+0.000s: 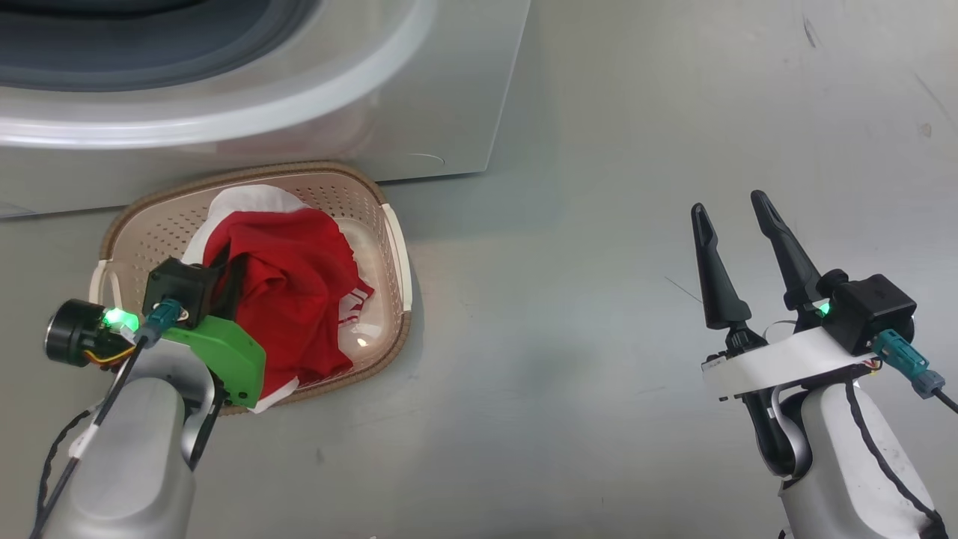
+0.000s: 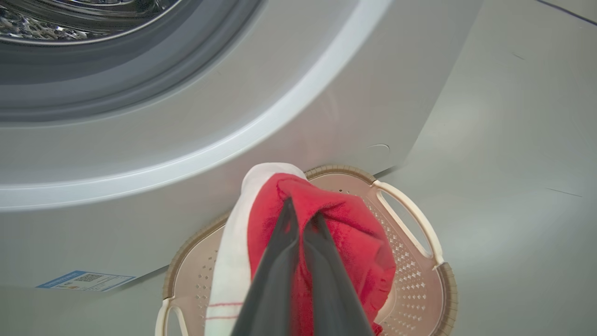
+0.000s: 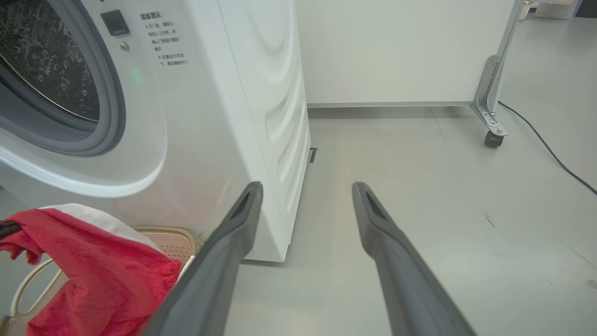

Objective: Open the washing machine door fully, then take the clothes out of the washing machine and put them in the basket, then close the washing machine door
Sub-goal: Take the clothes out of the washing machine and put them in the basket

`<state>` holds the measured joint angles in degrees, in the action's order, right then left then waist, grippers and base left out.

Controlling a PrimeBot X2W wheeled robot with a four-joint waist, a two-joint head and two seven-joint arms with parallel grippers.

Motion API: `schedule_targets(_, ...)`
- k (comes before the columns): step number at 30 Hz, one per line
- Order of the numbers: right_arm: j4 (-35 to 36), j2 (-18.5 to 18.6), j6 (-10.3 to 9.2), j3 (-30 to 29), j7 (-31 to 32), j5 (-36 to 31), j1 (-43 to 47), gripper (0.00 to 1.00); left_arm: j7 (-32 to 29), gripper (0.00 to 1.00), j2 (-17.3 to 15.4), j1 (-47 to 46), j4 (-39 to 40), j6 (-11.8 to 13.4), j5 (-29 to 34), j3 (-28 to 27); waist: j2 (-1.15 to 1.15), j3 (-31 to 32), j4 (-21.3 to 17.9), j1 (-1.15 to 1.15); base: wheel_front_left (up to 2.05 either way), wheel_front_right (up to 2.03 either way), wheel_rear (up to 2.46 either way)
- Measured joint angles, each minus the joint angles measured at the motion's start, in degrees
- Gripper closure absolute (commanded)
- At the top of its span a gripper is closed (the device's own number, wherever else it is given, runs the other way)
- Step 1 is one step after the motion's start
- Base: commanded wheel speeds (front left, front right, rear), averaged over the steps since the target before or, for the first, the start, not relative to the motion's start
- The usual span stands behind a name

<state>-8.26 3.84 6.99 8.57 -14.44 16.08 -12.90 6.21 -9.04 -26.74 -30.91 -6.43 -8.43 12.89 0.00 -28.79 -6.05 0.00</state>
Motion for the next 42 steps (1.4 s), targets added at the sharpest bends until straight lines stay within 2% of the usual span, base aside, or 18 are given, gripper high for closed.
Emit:
schedule_targets(12, 0.6, 0.0, 0.00, -1.1, 0.0, -0.1, -0.9, 0.00, -1.5, 1.00, -1.4, -3.3, -8.7, 0.2, -0.7, -2.9, 0.00, -4.1, -1.8, 0.00, 0.00, 0.00, 0.00)
schedule_targets(16, 1.1, 0.2, 0.00, -1.2, 0.0, -0.2, -1.3, 0.00, -1.9, 1.00, -1.0, -4.6, -11.6, 0.6, -3.7, -5.4, 0.00, -5.1, -2.0, 0.00, 0.00, 0.00, 0.00)
schedule_targets(29, 2.2, 0.9, 0.00, -2.3, 0.0, -1.5, -1.9, 0.00, -1.9, 1.00, -3.5, -8.8, -19.4, 2.7, -3.7, -7.3, 0.00, -8.1, -2.5, 0.00, 0.00, 0.00, 0.00)
schedule_targets(40, 3.0, 1.6, 0.00, -3.1, 0.0, -2.1, -1.9, 0.00, -1.8, 1.00, -3.4, -12.3, -24.4, 3.7, -3.2, -7.2, 0.00, -10.0, -2.3, 0.00, 0.00, 0.00, 0.00)
schedule_targets(42, 3.0, 1.6, 0.00, -3.1, 0.0, -2.1, -1.9, 0.00, -1.8, 0.38, -3.1, -12.6, -25.3, 3.7, -3.2, -7.2, 0.00, -10.1, -2.2, 0.00, 0.00, 0.00, 0.00)
